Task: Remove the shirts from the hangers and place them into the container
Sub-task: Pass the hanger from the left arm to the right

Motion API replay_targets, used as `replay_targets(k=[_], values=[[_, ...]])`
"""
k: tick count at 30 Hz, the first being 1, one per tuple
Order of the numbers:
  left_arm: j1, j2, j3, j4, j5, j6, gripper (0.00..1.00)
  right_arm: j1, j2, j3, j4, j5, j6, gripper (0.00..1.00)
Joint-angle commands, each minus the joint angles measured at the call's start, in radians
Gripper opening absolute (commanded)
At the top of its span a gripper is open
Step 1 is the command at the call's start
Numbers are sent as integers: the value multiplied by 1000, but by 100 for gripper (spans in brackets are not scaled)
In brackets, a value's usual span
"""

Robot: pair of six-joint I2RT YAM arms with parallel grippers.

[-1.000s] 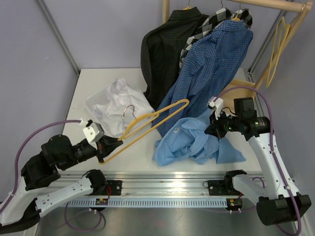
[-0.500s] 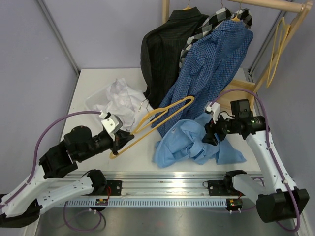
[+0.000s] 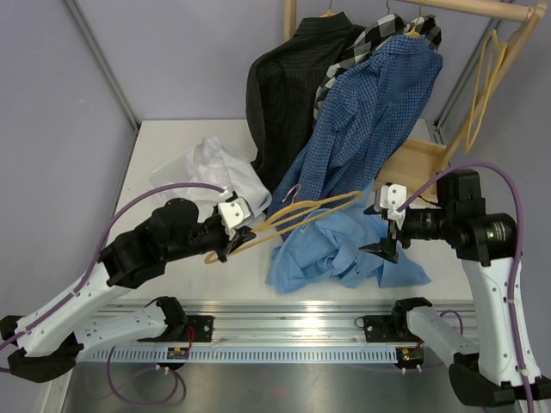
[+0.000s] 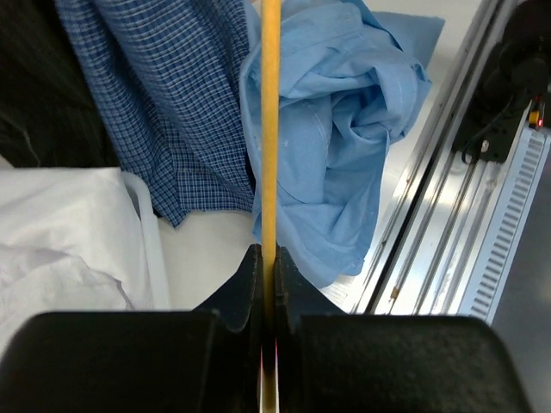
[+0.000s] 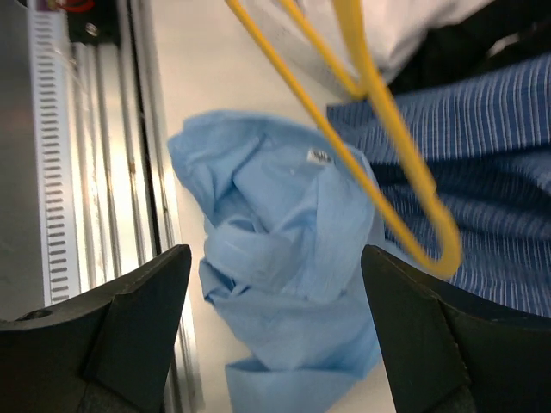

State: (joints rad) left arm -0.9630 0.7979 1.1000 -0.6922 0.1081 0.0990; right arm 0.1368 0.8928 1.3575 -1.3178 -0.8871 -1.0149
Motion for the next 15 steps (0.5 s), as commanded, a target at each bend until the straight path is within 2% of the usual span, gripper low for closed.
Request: replay_targets(k=[1,3,7,11,12,15], values=[[-2,9,54,43,113,139,0,-3,124,80,-236,-265,-183,88],[-2,15,58,34,130,182,0,0,196,121,-305,-300,-259,88],[1,35,72,19,168,218,0,52,248,135,-285,-283,-252,88],[1,46,72,42,197,238,0,182,245,82,-152,-208,-128,87],[1,53,73,43,203,242,0,204,239,50,-115,-170,-63,87],[3,67,80,56,220,254,0,230,230,19,-55,-150,-31,83]])
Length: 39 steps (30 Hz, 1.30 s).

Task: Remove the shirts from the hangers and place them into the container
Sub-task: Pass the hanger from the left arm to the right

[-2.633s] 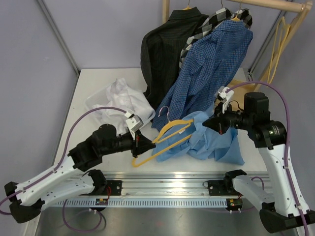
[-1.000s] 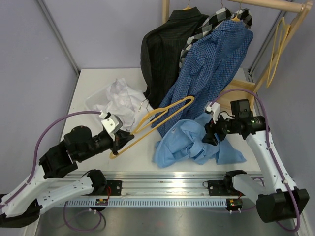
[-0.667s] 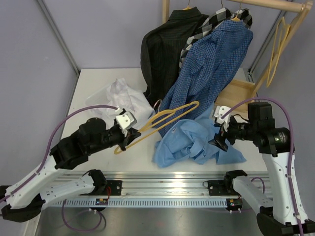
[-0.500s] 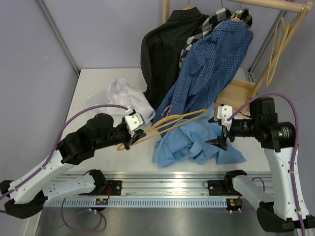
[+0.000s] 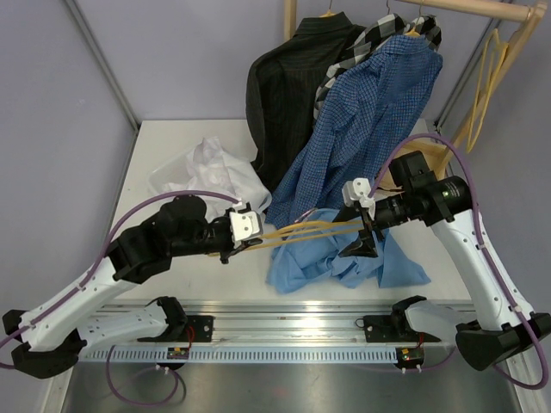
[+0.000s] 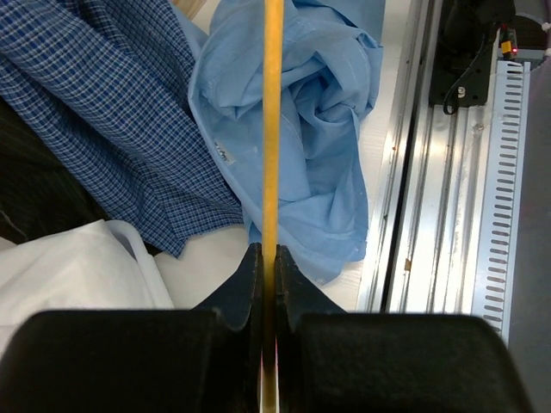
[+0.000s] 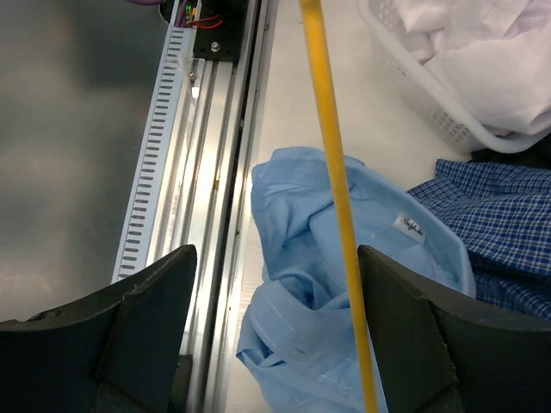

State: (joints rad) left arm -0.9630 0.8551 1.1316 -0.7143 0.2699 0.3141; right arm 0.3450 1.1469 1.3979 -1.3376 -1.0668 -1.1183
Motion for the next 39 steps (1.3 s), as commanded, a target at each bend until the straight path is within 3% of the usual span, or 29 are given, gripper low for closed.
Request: replay_targets(k=[1,6,10,18,26,31,33,35,36,39], values=[[3,13,50,79,61,42,0,20,-21,-20,-40,30,69,81],[12,16,43,95,52,74,0,23,-12,-34,-58,19,28,56],[23,1,43,110,66,77,0,23,-32,-63,-40,59,17,47],[43,-44,20,147,107,77,0,22,-65,-109,-11,87,21,40],[60,-44,-6,171,104,69,0,22,-95,-91,8,47,104,3],[73,-56,-65,237,-6,53,0,-64,-199,-122,86,12,225,0],[75,-71,-90,286,-61,45,18,-124,-229,-129,107,-19,270,0],[75,-102,-127,341,-168,28,53,-162,-265,-125,152,-24,357,0],[75,-113,-139,360,-207,26,82,-187,-274,-119,167,-19,386,0],[75,-175,-208,430,-348,32,99,-297,-311,-108,253,11,534,0]])
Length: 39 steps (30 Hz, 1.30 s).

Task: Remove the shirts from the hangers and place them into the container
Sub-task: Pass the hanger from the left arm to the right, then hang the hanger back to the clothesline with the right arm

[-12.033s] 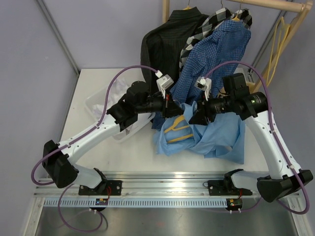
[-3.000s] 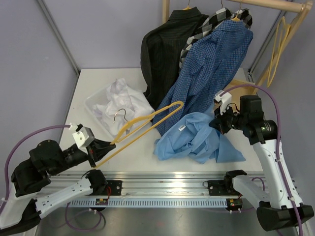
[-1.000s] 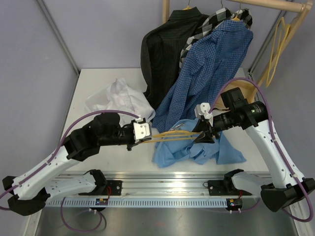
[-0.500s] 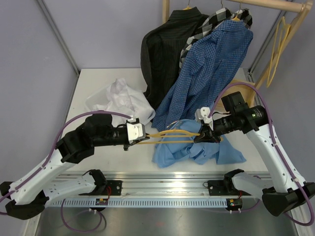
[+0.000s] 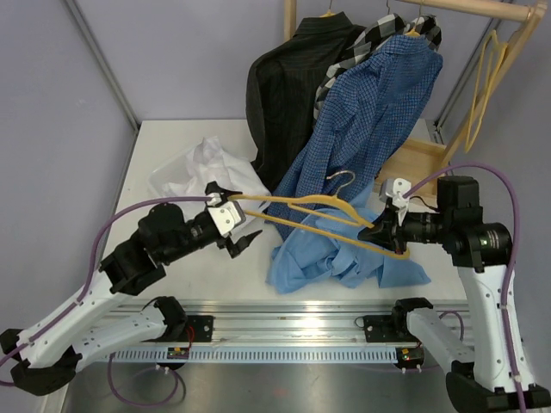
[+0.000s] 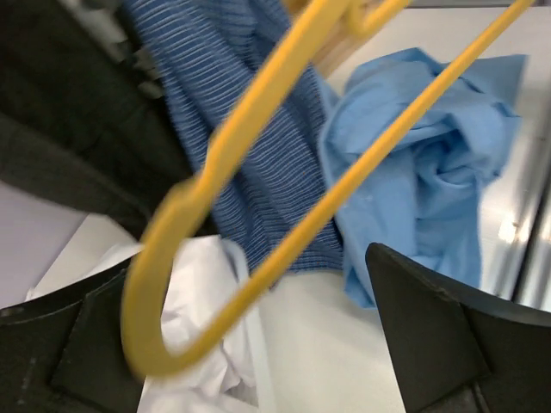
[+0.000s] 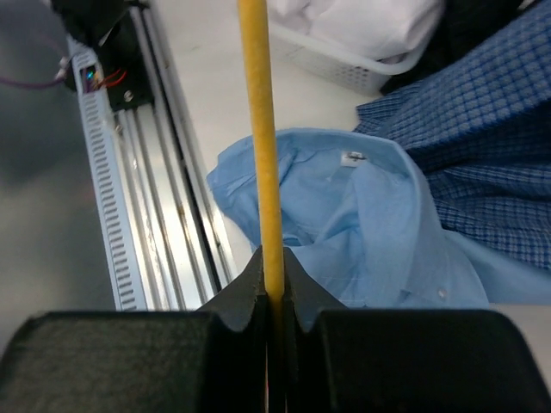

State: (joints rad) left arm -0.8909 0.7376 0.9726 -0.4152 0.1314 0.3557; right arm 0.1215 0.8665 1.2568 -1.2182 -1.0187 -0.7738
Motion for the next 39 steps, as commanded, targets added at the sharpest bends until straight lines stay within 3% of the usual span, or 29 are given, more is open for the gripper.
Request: replay_targets(k=[1,9,15,22,31,39], values=[[3,-75,-73,144,-257,5,99,-112,-50,36,167,-41,239,0],[1,-129,-302,234,-365,31,99,-286,-52,145,253,35,458,0],[3,-110,-293,217,-358,0,99,-338,-8,283,356,101,636,0],[3,-135,-308,222,-361,0,99,-347,9,417,356,478,768,0],[3,-141,-311,225,-357,-1,99,-352,-55,337,355,853,818,0],[3,-136,-313,225,-351,-4,99,-352,-58,208,388,911,866,0]])
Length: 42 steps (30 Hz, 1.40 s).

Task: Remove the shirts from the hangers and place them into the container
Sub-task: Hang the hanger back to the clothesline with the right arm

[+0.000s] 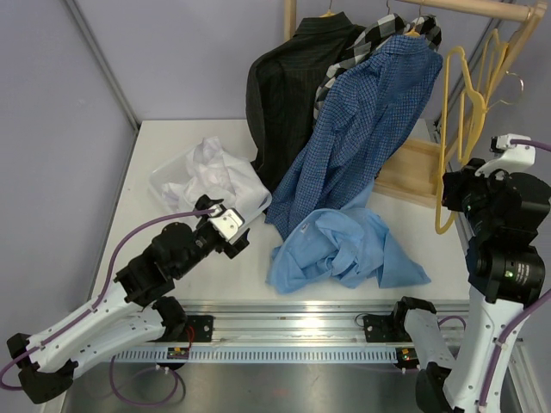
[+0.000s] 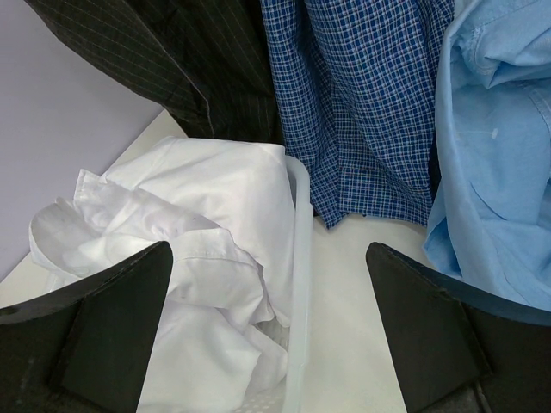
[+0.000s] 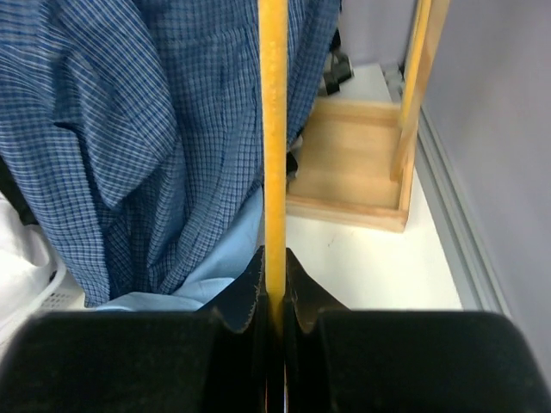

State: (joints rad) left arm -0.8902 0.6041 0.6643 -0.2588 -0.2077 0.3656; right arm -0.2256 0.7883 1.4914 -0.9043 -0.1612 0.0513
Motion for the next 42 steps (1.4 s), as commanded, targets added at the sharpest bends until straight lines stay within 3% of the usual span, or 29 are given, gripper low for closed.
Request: replay_targets(k=[1,15,23,28,42], values=[[2,-1,-3,67,-12,-14,99,-4,32,-28,80,60,48,0],[2,-1,0,66,-9,-19,99,-4,419,253,151,242,151,0],[2,3,1,67,1,-24,99,12,560,331,246,334,157,0],[2,8,1,66,-2,-24,99,84,634,356,326,442,111,0],[4,25,-2,67,-2,-22,99,117,824,466,383,552,108,0]])
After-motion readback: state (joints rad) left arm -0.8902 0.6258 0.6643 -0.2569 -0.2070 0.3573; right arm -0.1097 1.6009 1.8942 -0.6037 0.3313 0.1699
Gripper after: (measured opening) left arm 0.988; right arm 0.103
